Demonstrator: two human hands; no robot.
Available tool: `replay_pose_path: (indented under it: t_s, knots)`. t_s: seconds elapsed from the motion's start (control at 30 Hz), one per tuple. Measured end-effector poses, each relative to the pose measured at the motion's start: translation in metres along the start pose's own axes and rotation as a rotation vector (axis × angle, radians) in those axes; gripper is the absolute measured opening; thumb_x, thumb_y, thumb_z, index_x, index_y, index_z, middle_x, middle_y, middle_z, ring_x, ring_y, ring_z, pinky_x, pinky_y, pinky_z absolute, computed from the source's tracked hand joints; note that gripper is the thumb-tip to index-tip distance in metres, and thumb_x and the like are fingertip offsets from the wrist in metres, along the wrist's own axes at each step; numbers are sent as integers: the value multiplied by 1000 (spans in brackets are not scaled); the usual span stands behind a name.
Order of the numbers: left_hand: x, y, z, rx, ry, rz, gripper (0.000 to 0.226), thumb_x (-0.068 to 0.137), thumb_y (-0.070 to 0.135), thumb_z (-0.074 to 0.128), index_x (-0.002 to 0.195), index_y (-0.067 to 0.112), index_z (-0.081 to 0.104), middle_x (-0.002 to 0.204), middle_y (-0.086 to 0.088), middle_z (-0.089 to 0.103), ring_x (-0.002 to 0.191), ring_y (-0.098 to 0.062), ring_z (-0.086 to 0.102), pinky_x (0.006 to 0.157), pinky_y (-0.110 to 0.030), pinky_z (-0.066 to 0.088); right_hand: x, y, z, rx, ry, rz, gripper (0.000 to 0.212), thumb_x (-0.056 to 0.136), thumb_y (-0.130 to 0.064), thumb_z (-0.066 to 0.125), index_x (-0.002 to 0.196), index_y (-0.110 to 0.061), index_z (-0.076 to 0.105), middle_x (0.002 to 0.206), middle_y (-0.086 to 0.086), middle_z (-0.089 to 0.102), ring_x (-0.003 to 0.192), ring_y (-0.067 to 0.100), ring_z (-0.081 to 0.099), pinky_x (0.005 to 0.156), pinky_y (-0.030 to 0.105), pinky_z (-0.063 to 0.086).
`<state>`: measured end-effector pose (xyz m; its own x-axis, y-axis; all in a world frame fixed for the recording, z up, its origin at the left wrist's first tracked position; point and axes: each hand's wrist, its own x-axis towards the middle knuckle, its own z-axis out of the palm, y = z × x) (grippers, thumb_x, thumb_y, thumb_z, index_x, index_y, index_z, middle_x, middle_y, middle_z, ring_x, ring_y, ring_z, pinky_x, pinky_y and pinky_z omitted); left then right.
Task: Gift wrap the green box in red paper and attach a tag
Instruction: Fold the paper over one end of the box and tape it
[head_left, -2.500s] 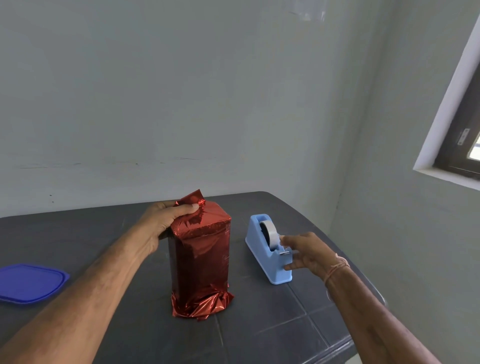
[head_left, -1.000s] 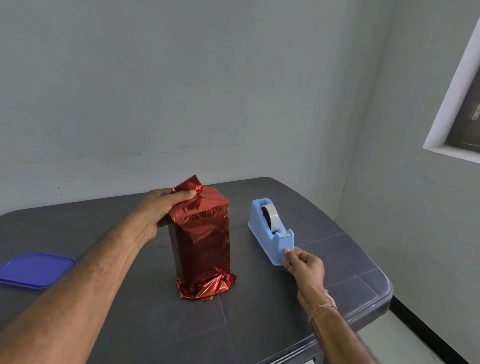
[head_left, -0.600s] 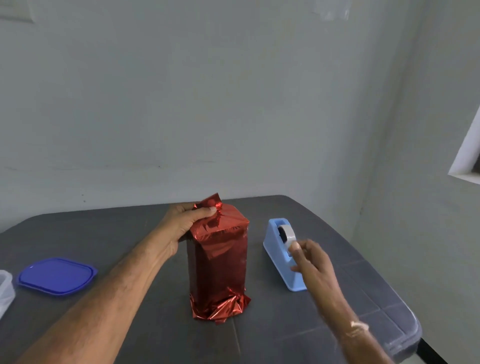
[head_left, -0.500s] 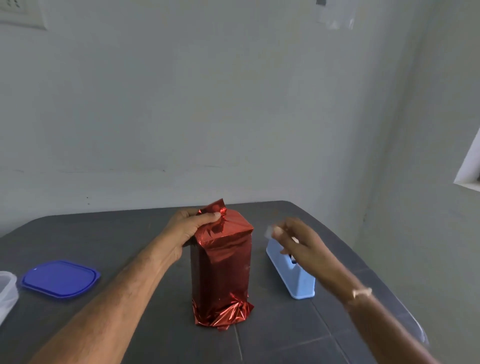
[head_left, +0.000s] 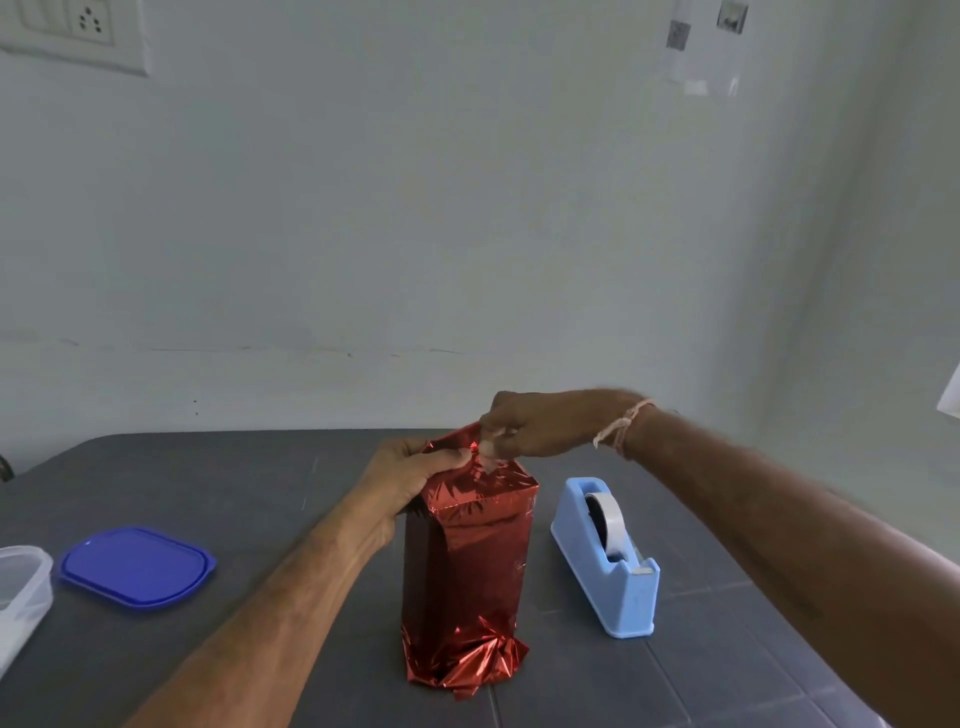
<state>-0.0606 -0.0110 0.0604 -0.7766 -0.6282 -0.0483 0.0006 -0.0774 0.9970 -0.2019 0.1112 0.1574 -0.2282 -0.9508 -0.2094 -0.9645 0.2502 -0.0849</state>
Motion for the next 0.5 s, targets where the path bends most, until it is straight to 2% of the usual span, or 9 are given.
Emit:
replay_pose_path:
  t_s: [0.1, 0.17, 0.27, 0.37, 0.5]
  knots:
    - [1, 0, -1, -12, 3, -4, 14, 78, 15, 86, 86, 10, 76, 76, -8, 78, 58, -13, 72, 53, -21, 55, 7, 3, 1, -10, -15, -5, 30, 101, -48, 53, 105, -22, 67, 117, -1, 49, 116, 23, 56, 105, 48, 47]
    - [1, 0, -1, -23, -9, -4, 17, 79, 14, 85, 92, 7, 77, 78, -10, 79, 59, -14, 73, 53, -21, 56, 9, 3, 4, -18, -20, -3, 23, 102, -47, 53, 101, -26, 62, 118, -2, 47, 114, 21, 56, 104, 43, 47]
    - [2, -1, -2, -27, -12, 1, 23, 80, 14, 85, 99, 3, 78, 82, -13, 79, 60, -16, 74, 53, -21, 56, 11, 5, 10, -48, 10, -17, 19, 103, -43, 54, 96, -26, 56, 113, 0, 46, 106, 20, 55, 97, 38, 48]
    - [3, -2, -1, -33, -12, 11, 25, 80, 13, 85, 100, 0, 77, 81, -14, 79, 60, -17, 73, 52, -22, 56, 11, 5, 14, -82, 42, -23, 20, 101, -44, 58, 90, -29, 55, 109, 0, 47, 100, 20, 56, 95, 39, 50]
    - [4, -2, -1, -30, -7, 7, 24, 80, 13, 84, 99, -1, 77, 80, -14, 78, 58, -16, 73, 52, -21, 56, 9, 1, 12, -166, 45, 6, 35, 99, -51, 58, 110, -19, 64, 114, -1, 52, 100, 18, 58, 88, 37, 50]
